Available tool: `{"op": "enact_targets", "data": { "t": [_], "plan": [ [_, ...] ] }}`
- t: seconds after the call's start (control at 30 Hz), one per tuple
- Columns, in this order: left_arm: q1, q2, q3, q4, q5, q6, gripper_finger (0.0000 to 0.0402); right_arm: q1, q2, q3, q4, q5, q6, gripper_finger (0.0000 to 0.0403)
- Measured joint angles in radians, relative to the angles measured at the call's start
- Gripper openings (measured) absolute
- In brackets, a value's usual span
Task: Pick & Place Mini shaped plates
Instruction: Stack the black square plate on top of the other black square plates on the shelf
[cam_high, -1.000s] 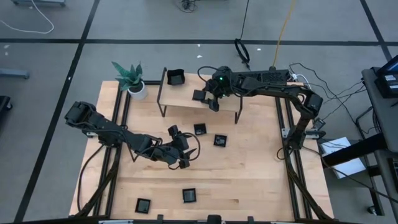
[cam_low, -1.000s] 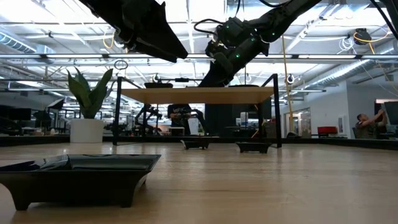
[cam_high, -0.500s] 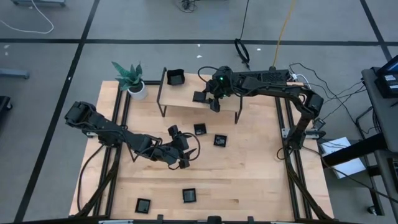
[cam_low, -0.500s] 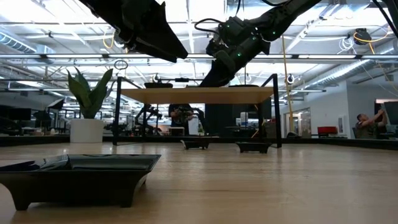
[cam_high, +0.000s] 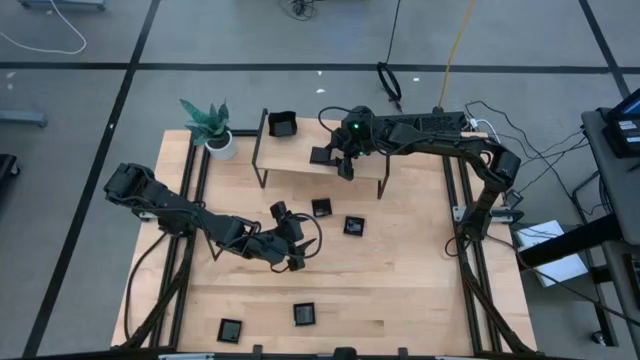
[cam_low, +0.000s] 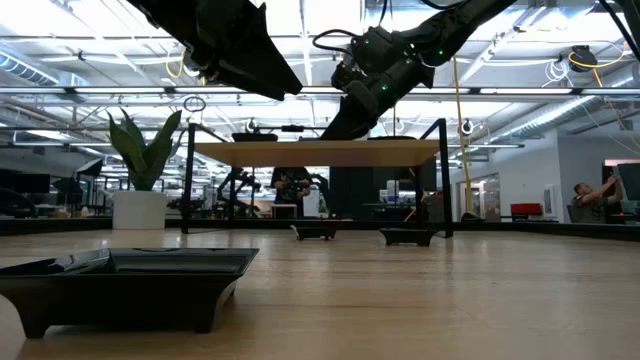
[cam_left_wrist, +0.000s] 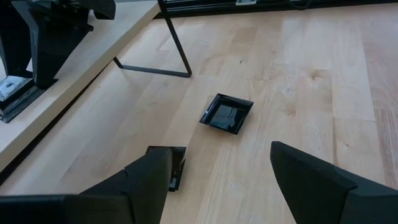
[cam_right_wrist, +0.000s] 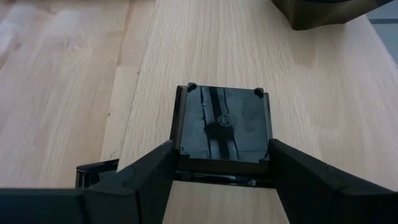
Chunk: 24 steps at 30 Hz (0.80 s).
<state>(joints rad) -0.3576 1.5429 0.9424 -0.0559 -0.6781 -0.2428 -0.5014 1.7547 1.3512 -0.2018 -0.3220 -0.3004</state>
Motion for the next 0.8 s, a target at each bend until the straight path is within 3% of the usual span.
{"op": "enact_targets", "data": {
  "t": [0.63, 0.8],
  "plan": [
    [0.0, 0.0, 0.0, 0.006, -0.002, 0.002, 0.0273, 0.074, -0.167, -0.002, -0.061, 0.003, -0.011, 0.0237],
    [0.0, 0.0, 0.0, 0.006, -0.003, 0.112, 0.0273, 0.108, -0.236, -0.001, -0.098, 0.003, -0.006, 0.0237]
  ]
}}
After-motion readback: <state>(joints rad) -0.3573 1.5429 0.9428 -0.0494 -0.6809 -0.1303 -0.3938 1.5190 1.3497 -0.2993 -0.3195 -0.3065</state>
